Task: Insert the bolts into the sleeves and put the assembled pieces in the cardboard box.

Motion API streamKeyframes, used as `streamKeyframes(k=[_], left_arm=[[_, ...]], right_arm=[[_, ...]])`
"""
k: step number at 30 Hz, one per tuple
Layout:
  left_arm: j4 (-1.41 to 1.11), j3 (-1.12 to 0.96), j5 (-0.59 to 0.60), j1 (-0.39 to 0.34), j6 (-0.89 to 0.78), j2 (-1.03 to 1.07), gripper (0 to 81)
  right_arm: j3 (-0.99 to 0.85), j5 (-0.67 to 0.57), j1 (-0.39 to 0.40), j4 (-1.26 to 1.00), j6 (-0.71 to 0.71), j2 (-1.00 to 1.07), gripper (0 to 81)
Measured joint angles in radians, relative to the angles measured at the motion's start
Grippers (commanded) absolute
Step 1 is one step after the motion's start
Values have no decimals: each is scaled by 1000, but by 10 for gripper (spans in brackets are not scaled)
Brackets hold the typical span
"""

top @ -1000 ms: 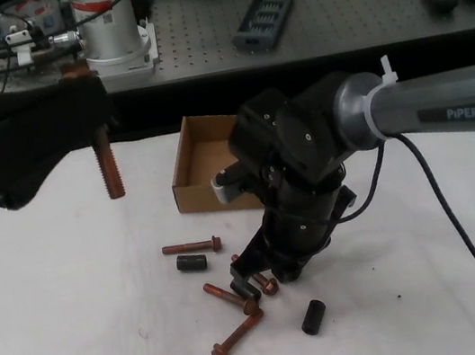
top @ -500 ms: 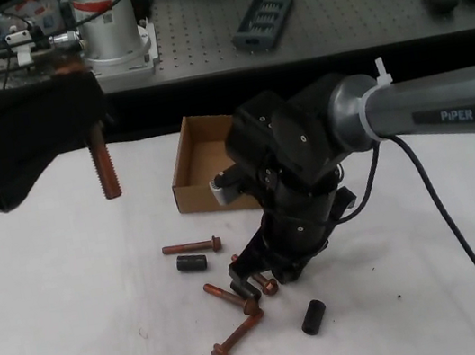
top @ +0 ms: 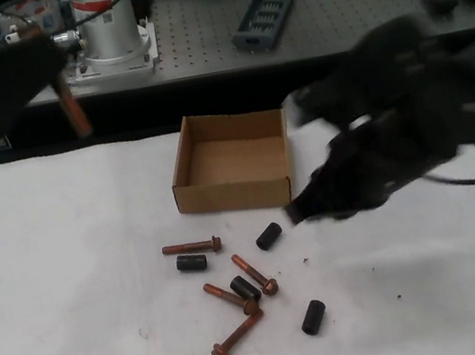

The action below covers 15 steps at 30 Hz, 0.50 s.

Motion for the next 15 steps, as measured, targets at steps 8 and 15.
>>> streamKeyframes(k=[8,15], left_arm=[[-608,9,35,-91,-325,401,6],[-762,9,39,-155,-394,493,6]], right_arm=[[192,-192,-7,-267,0,-168,49],[347,-223,-7,-430,0,-173,49]])
